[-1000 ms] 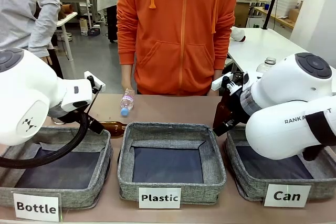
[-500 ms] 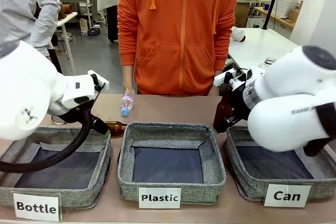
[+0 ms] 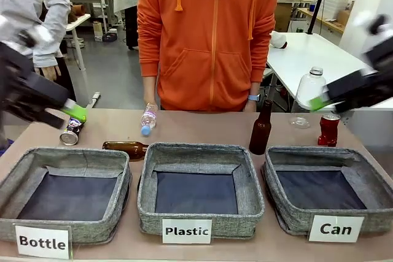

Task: Sort the can waste into the basket.
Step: Pick up the can waste from the table and place it in the right Fabric basket.

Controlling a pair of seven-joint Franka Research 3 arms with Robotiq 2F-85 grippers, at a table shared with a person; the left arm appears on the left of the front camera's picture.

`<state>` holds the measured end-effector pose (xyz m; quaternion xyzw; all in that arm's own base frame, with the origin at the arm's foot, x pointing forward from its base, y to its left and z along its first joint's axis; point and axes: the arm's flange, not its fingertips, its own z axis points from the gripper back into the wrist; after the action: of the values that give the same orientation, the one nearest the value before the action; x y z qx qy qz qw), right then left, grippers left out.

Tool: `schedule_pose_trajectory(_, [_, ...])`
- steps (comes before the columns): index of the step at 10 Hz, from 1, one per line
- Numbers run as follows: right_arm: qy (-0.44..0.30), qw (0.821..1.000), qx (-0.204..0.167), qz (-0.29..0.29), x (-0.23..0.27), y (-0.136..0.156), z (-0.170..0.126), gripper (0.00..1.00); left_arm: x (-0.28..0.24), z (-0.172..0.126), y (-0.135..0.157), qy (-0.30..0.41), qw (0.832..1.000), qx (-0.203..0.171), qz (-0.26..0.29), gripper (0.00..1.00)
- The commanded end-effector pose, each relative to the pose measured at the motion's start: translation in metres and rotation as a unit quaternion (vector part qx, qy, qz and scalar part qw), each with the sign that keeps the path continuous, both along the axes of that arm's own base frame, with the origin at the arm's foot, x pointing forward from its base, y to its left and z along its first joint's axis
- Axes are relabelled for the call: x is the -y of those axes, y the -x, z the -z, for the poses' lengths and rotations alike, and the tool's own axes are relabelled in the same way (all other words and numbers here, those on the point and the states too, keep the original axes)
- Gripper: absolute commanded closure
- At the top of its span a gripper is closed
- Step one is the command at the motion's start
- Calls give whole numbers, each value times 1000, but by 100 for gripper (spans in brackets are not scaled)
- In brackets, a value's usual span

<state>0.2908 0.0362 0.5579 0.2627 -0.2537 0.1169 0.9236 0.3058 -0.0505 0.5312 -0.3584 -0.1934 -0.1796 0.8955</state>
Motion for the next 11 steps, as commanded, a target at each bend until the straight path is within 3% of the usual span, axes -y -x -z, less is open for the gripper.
schedule_pose_trajectory(1, [-98,994,-25,53,67,29,26,0,-85,14,15,93,996,-4,-16,0])
schedule_pose_trajectory(4, [-217,965,-26,146,182,55,45,0,-200,51,63,258,953,13,-160,0])
schedule_pose_trajectory(5, [-257,952,-29,163,217,60,58,0,-213,70,66,293,932,6,-213,0])
schedule_pose_trajectory(7, [-358,908,-49,213,277,56,93,0,-230,102,51,349,908,-32,-230,0])
schedule_pose_trajectory(8, [-386,886,-50,250,286,62,107,0,-202,99,43,358,898,-29,-253,0])
schedule_pose_trajectory(9, [-395,874,-40,279,290,68,115,0,-269,75,64,324,914,-28,-242,0])
schedule_pose_trajectory(10, [-352,901,-57,246,282,76,106,0,-269,75,64,324,914,-28,-242,0])
schedule_pose_trajectory(11, [-352,901,-57,246,282,76,106,0,-269,75,64,324,914,-28,-242,0])
